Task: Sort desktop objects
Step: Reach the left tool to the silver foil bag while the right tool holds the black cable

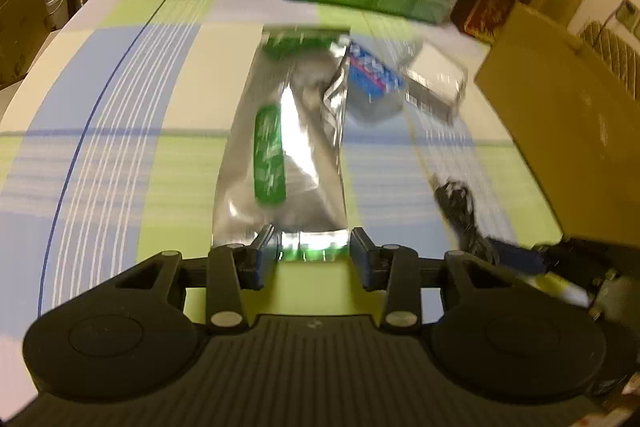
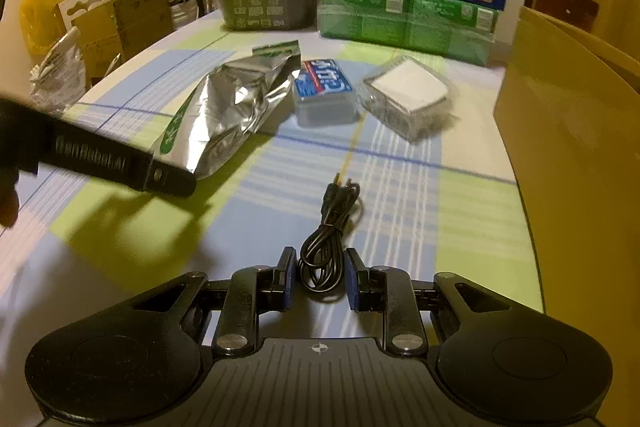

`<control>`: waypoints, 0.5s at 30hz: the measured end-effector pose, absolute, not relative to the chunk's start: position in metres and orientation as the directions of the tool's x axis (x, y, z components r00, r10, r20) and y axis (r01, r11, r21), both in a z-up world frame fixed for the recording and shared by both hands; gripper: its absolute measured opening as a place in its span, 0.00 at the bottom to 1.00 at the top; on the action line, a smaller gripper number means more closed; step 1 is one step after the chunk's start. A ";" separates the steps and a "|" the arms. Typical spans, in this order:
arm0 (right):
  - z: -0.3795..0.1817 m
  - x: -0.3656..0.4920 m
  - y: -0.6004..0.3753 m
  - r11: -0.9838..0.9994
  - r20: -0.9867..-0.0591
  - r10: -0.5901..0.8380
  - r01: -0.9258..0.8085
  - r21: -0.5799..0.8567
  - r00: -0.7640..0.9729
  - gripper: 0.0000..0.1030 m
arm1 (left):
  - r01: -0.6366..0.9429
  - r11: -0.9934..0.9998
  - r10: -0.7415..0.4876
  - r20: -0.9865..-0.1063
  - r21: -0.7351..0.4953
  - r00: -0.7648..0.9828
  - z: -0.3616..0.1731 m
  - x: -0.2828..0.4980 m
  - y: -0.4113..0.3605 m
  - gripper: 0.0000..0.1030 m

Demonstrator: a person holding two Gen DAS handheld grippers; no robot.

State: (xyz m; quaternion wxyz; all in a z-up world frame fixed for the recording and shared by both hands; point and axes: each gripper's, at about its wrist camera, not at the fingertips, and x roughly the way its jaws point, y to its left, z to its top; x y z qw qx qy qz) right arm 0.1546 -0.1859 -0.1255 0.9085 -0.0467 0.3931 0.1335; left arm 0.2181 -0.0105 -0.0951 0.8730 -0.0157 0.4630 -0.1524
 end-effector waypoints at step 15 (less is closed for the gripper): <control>-0.117 0.141 -0.193 0.966 -0.700 0.212 -0.257 0.042 0.682 0.21 | 0.251 0.963 -0.240 -0.733 -0.097 0.636 -0.070 0.213 0.006 0.70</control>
